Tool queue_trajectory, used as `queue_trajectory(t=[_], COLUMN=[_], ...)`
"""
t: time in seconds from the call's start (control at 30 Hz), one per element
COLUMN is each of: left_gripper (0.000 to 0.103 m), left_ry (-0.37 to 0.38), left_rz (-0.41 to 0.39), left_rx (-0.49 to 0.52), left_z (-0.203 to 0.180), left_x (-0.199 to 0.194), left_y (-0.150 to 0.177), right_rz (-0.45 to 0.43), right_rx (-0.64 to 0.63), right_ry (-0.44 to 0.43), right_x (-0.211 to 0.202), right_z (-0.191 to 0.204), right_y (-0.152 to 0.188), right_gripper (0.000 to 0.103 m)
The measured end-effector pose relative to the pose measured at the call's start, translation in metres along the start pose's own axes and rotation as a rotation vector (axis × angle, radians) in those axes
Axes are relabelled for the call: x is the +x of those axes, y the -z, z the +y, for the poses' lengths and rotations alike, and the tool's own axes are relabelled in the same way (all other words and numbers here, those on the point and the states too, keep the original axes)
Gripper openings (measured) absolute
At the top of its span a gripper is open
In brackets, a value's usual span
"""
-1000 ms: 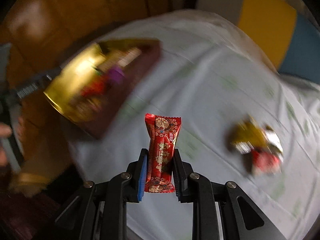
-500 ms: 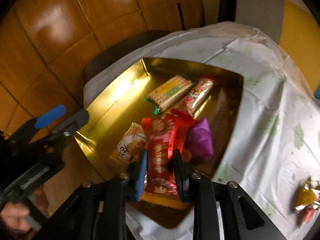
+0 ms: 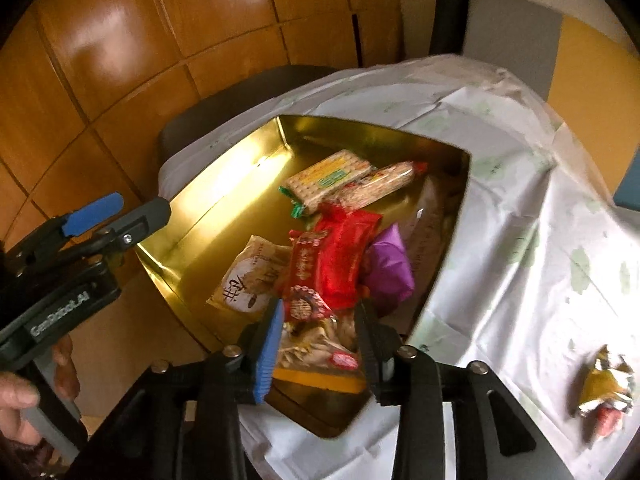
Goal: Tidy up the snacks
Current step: 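Carry the red candy bar into the gold tin and open the right gripper, then move both grippers away from the tin toward the yellow chip bag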
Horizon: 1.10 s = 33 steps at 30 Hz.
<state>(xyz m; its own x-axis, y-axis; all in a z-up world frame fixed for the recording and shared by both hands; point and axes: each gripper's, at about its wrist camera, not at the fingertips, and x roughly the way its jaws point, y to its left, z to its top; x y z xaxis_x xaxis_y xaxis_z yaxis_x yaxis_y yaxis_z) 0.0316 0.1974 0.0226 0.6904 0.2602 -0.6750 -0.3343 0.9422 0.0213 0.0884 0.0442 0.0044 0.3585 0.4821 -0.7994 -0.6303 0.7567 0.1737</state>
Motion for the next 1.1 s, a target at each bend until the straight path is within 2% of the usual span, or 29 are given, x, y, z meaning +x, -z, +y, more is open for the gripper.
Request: queue_trajectory(t=[0.17,0.5,0.67,1.1], left_gripper=[0.07,0.07,0.07,0.07], left_ry=[0.014,0.043,0.056,0.094], left_rz=[-0.002,-0.014,-0.019,-0.011], left_rx=[0.027,0.094,0.132,0.233], left_z=[-0.011,-0.033,-0.046,-0.086], left_x=[-0.004,-0.014,-0.019,-0.024], left_y=[0.001,0.003,0.005,0.01], right_rz=[-0.035,-0.07,-0.071,-0.058], right_rx=[-0.009,0.017,0.048,0.198], right_ry=[0.056,0.15,0.217,0.432], right_x=[-0.019,-0.058,-0.079,-0.135], right_z=[-0.01,-0.048,-0.078,-0.187], right_y=[0.01,0.04,0.057,0.103], right_gripper=[0.052,0.057,0.059,0.063])
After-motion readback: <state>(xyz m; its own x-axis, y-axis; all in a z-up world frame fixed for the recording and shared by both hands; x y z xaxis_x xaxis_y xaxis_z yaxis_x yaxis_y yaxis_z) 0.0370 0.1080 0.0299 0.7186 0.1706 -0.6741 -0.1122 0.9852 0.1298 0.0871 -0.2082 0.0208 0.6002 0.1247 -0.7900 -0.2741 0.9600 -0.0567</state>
